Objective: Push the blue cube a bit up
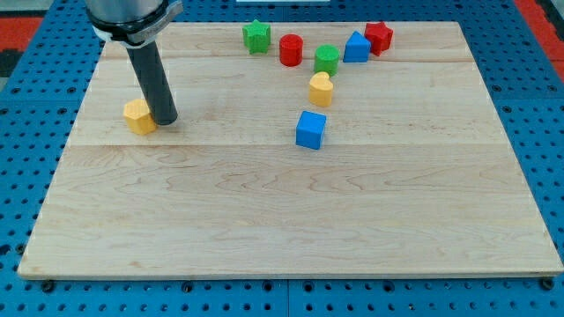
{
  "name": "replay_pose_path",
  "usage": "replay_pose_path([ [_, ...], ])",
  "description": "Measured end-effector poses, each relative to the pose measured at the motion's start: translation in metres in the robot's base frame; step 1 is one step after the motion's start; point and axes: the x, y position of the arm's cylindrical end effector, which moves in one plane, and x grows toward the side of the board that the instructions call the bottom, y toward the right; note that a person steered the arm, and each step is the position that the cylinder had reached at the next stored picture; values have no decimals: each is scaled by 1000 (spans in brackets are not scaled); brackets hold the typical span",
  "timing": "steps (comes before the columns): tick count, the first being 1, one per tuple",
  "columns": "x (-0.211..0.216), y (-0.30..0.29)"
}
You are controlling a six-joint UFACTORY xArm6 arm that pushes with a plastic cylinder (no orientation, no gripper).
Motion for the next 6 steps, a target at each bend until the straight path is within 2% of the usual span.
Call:
replay_pose_path([
  [1,15,3],
  [2,68,103],
  [3,80,250],
  [4,50,290],
  [6,35,178],
])
